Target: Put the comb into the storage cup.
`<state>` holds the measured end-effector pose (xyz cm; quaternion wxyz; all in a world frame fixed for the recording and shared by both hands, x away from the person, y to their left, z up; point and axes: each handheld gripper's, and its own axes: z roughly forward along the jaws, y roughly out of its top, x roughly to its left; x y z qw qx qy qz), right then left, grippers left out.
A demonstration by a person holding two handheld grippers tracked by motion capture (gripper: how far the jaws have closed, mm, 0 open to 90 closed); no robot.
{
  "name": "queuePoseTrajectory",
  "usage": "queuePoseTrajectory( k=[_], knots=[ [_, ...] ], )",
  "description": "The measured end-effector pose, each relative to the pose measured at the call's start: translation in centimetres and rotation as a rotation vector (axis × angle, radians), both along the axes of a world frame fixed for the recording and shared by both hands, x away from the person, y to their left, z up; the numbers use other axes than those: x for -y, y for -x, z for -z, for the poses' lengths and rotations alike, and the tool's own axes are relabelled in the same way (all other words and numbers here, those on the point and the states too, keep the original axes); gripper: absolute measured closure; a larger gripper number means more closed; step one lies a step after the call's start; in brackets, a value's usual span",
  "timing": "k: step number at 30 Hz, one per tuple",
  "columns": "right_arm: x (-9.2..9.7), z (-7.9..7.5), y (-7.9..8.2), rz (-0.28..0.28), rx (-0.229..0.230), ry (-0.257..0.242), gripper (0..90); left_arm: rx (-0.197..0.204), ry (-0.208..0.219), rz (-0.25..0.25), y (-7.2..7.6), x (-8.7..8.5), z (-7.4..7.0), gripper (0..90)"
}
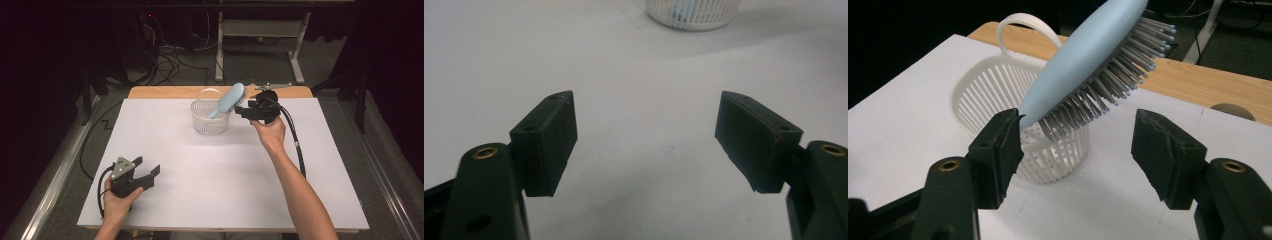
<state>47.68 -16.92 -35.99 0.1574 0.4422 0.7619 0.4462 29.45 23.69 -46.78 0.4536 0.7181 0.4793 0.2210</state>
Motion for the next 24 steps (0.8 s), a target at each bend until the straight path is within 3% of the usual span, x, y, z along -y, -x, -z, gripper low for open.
queuePoseTrajectory(
  k=[3,24],
  knots=[
    [0.3,0.0,0.1,0.002,0.004,0.001,37.4,0.003,-0.016,-0.003,0.0,0.1,0.0,25.8],
    [1.8,0.0,0.9,0.003,0.021,-0.008,37.3,-0.001,-0.007,-0.009,0.2,0.0,0.0,25.8]
  ],
)
